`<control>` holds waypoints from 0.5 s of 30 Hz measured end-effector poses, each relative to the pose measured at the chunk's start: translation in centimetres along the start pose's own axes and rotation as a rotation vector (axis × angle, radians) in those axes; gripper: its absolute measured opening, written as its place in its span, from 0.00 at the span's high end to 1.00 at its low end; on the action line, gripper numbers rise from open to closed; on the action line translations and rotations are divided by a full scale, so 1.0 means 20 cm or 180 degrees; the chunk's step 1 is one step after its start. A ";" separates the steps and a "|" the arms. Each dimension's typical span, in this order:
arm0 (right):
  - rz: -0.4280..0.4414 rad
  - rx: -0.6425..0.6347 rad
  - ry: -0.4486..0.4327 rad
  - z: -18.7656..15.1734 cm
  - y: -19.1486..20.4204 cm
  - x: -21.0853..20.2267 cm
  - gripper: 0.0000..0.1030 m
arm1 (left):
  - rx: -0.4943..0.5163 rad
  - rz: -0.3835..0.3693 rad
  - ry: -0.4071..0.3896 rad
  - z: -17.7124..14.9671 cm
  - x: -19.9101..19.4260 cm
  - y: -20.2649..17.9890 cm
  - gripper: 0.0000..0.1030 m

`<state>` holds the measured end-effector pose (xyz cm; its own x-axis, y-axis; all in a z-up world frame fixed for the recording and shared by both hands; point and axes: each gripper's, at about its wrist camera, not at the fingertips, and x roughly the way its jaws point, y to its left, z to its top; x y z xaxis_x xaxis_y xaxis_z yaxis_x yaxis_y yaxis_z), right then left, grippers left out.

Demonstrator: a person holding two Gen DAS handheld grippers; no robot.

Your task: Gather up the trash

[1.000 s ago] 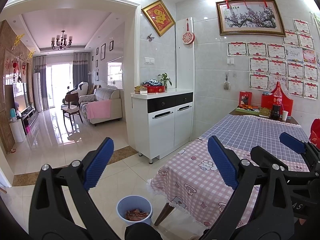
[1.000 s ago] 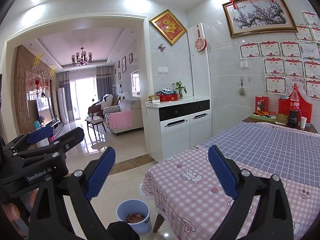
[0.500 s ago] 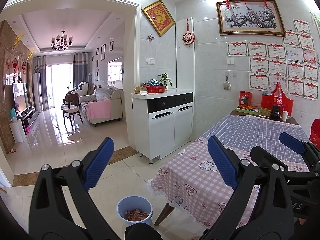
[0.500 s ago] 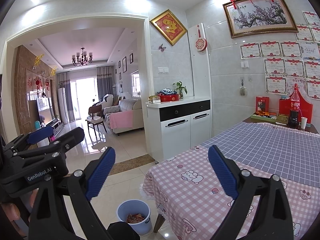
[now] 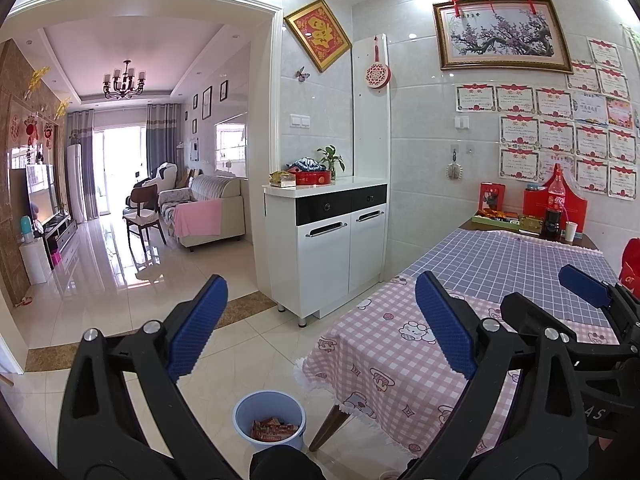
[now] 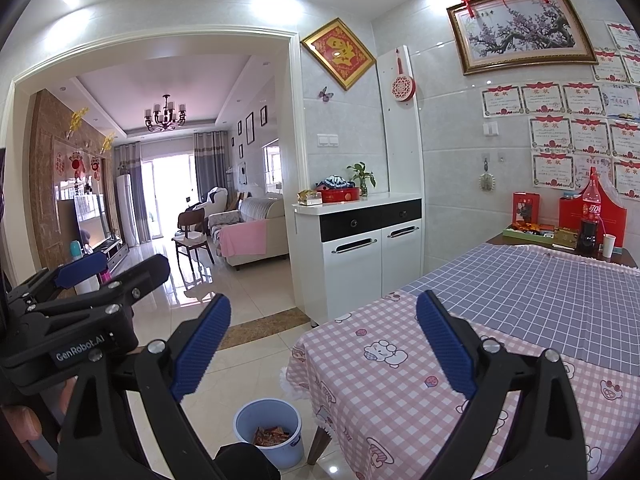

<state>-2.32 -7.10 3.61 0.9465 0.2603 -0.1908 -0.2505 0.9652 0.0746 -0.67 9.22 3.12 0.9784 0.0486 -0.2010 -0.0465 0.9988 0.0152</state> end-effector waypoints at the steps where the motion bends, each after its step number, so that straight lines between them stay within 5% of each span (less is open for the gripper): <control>1: 0.0001 0.0001 0.0000 0.00 0.00 0.00 0.10 | -0.0002 -0.0003 0.0002 -0.01 0.00 0.00 0.10; 15: 0.0002 0.0002 0.0003 0.00 0.00 0.00 0.10 | -0.0001 -0.0003 0.0003 0.00 0.00 0.00 0.10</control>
<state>-2.29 -7.02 3.58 0.9461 0.2610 -0.1918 -0.2510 0.9651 0.0754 -0.72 9.27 3.16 0.9782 0.0477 -0.2019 -0.0456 0.9988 0.0147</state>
